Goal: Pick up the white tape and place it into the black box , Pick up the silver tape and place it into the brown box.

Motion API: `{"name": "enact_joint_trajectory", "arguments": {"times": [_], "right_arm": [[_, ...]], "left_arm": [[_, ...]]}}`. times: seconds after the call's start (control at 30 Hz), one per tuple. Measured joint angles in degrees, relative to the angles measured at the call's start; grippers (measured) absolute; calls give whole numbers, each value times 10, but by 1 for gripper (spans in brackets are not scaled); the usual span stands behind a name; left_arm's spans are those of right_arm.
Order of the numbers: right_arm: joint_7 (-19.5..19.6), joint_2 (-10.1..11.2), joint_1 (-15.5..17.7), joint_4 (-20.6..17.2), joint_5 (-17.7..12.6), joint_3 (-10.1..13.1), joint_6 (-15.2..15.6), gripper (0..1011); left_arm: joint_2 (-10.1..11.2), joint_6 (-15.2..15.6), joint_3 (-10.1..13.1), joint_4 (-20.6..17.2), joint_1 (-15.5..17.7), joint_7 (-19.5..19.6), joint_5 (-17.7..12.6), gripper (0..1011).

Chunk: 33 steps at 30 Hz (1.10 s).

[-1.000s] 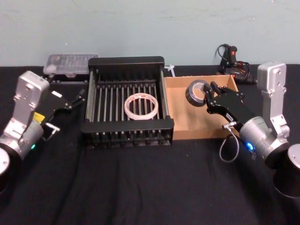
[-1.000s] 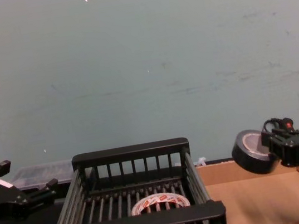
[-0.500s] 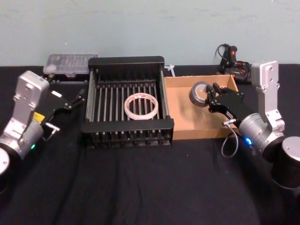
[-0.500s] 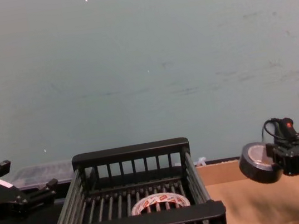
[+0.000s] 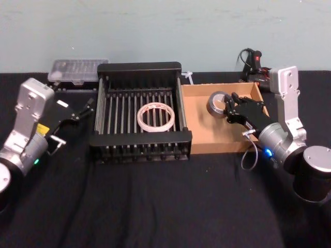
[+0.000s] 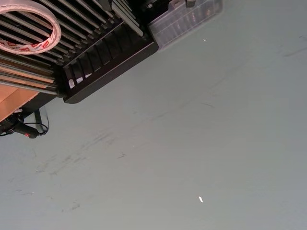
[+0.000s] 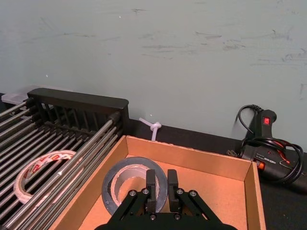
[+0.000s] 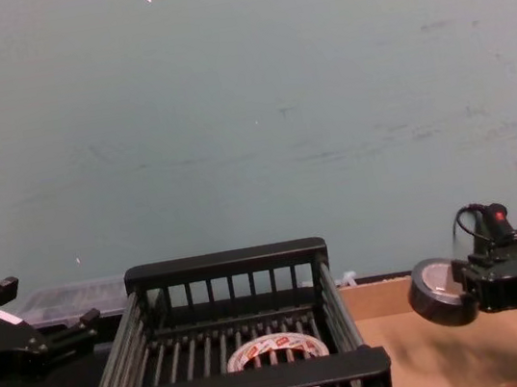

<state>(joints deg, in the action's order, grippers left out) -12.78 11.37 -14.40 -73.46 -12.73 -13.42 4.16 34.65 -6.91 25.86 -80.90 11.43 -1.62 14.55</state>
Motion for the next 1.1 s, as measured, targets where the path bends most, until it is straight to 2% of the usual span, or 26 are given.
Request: {"name": "enact_joint_trajectory", "arguments": {"times": [0.13,0.5,0.57,0.63,0.67,0.83,0.87,0.9,1.0,1.1], "right_arm": [[-5,-3,-7,10,1,2,-3,147],[-4,-2,-5,8,1,2,-3,147],[-4,-2,-5,8,1,2,-3,177],[-4,-2,-5,7,1,2,-3,262],[-4,-2,-5,7,1,1,-3,262],[-3,-1,-5,7,1,1,-3,420],[-3,-1,-5,6,1,1,-3,482],[-3,-1,-5,6,1,1,-3,482],[-3,-1,-4,6,1,1,-3,574],[-3,-1,-4,6,1,1,-3,705]], "left_arm": [[0,0,0,0,0,0,0,1001],[0,0,0,0,0,0,0,1001],[0,0,0,0,0,0,0,1001],[0,0,0,0,0,0,0,1001],[0,0,0,0,0,0,0,1001],[0,0,0,0,0,0,0,1001],[0,0,0,0,0,0,0,1001],[0,0,0,0,0,0,0,1001],[0,0,0,0,0,0,0,1001],[0,0,0,0,0,0,0,1001]]}}
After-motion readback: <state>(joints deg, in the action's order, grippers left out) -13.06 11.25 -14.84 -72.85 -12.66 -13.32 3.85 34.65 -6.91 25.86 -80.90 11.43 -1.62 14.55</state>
